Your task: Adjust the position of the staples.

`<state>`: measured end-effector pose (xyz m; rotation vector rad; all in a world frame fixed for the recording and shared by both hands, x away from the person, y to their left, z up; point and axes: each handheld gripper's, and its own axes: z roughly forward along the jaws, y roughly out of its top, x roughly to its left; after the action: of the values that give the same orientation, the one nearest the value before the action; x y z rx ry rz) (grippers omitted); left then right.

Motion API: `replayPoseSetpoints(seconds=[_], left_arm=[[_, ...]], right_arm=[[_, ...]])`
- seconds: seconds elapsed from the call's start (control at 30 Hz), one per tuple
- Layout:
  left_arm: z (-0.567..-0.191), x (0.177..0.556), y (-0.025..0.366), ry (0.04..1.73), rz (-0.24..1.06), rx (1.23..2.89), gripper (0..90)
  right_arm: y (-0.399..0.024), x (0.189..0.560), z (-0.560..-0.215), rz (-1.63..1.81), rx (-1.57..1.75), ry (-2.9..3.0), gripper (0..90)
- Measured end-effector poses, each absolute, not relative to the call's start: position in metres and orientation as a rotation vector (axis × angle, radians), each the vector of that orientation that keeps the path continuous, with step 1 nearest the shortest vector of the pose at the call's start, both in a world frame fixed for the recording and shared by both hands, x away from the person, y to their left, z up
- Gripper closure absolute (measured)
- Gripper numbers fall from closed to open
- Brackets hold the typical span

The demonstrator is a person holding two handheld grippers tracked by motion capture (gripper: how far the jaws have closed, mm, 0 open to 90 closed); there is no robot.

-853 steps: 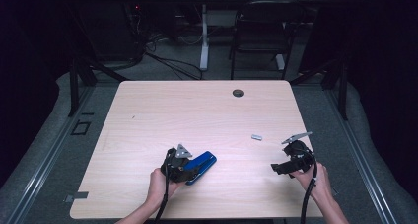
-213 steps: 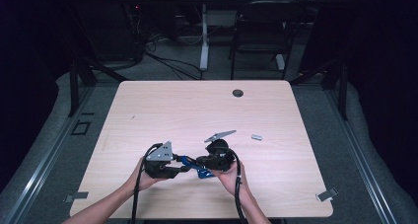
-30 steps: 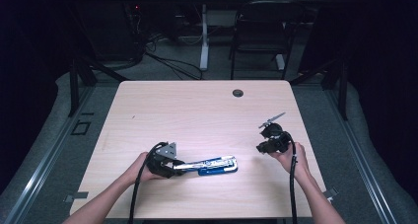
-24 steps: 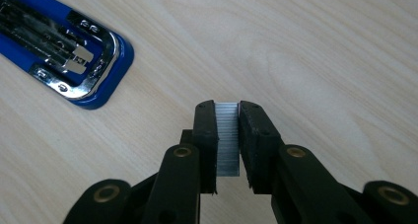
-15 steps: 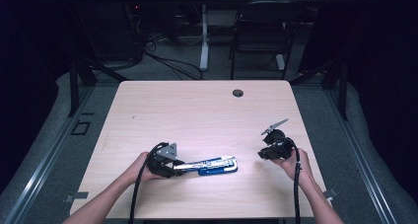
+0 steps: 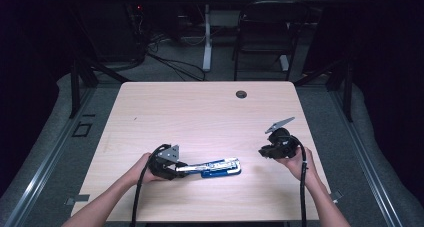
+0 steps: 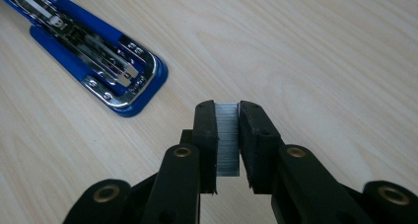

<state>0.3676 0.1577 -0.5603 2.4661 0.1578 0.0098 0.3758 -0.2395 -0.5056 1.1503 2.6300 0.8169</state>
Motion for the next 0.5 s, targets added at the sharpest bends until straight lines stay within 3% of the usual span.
replayPoseSetpoints(seconds=[0.5], left_arm=[[-0.560, 0.374, 0.158, 0.101, -0.012, 2.457, 66.2]], right_arm=[[-0.213, 0.368, -0.492, 0.921, 0.941, 2.701, 78.5]])
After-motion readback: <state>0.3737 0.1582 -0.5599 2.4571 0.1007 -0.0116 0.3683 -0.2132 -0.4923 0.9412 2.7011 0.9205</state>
